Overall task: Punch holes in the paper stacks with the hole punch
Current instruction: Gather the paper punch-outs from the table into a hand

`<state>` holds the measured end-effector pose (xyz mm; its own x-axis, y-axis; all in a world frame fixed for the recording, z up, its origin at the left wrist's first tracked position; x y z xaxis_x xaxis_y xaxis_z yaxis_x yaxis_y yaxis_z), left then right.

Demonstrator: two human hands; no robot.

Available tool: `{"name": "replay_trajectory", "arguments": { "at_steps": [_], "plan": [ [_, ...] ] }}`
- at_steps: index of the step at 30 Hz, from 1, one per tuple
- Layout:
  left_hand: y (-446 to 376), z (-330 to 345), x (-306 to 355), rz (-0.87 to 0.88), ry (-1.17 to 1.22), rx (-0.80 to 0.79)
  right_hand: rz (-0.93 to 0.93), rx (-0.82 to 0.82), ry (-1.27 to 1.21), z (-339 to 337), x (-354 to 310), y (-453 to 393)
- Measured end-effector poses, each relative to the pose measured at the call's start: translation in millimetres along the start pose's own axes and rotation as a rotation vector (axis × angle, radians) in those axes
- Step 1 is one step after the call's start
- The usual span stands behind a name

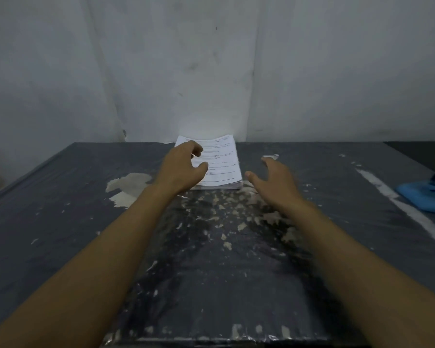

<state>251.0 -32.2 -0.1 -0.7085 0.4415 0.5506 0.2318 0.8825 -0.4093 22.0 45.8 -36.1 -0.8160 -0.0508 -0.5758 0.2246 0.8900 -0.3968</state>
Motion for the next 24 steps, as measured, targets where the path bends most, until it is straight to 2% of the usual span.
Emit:
{"name": "replay_trajectory", "arguments": {
  "at_steps": [3,8,17,19,24],
  "plan": [
    [0.4,19.3,45.9,0.055,0.048,-0.016,-0.037,0.127,0.021,-44.6,19.4,13.0],
    [4.7,70.6,131.9,0.154,0.093,-0.134,-0.001,0.317,0.159,-128.3,70.0,44.7],
    [34.6,197.4,296.1,0.336,0.038,-0.509,0.214,0.697,0.331,-253.7,174.9,118.0],
    [39.3,227.6,321.3,0.34,0.007,-0.598,0.286,0.704,0.338,-268.2,198.4,125.3],
    [41.8,289.3,360.6,0.333,-0.091,-0.735,0.415,0.544,0.248,-281.5,249.4,118.8]
  ]
}}
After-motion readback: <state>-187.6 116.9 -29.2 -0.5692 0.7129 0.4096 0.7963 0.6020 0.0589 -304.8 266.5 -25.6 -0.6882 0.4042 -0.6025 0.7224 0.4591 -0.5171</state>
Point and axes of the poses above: each hand's wrist, its own y-axis away from the middle knuckle, its own z-axis out of the palm, x = y × z, the point moved 4 cm from there along -y, towards the middle knuckle, and after that the axes turned 8 degrees about -z, right-handed, at the moved point
